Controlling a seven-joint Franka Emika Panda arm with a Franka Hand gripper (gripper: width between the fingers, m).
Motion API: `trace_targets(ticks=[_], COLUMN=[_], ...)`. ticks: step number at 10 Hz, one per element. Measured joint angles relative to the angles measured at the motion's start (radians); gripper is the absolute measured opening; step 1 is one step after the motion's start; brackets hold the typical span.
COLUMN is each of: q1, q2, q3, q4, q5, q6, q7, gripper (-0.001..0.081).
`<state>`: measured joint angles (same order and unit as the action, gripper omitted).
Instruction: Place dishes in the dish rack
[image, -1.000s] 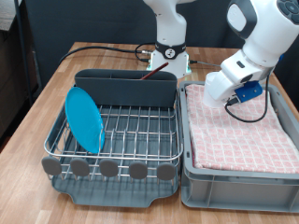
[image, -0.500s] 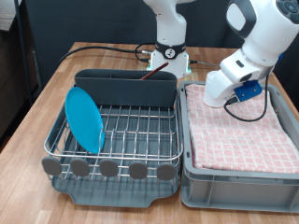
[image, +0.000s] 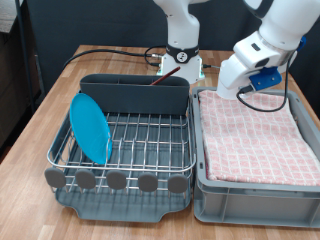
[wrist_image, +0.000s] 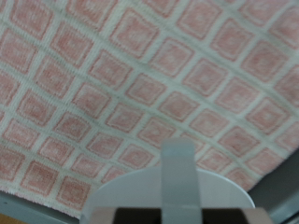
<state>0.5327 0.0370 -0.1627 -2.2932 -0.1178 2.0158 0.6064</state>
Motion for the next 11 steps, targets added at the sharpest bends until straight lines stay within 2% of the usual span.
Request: trace_targets(ticks=[3,5,7,9,11], q1=[-0.007,-0.015,-0.022,-0.021,-0.027], q2=[-0.070,-0.094,-0.090,-0.085,-0.043], q3=[-0.038,-0.066,-0.085,-0.086,-0.106], q4=[0.015,0.048,0.090,0.089,0.131], q5=[-0.004,-0.005,-0.004,-0.011,-0.003], q6=[-0.020,-0.057,-0.080,-0.070,-0.049], q7=[-0.016,-0.036,-0.062,-0.057,-0.056], gripper=[0.0071,0.0071,0.0071,0.0071,0.0071])
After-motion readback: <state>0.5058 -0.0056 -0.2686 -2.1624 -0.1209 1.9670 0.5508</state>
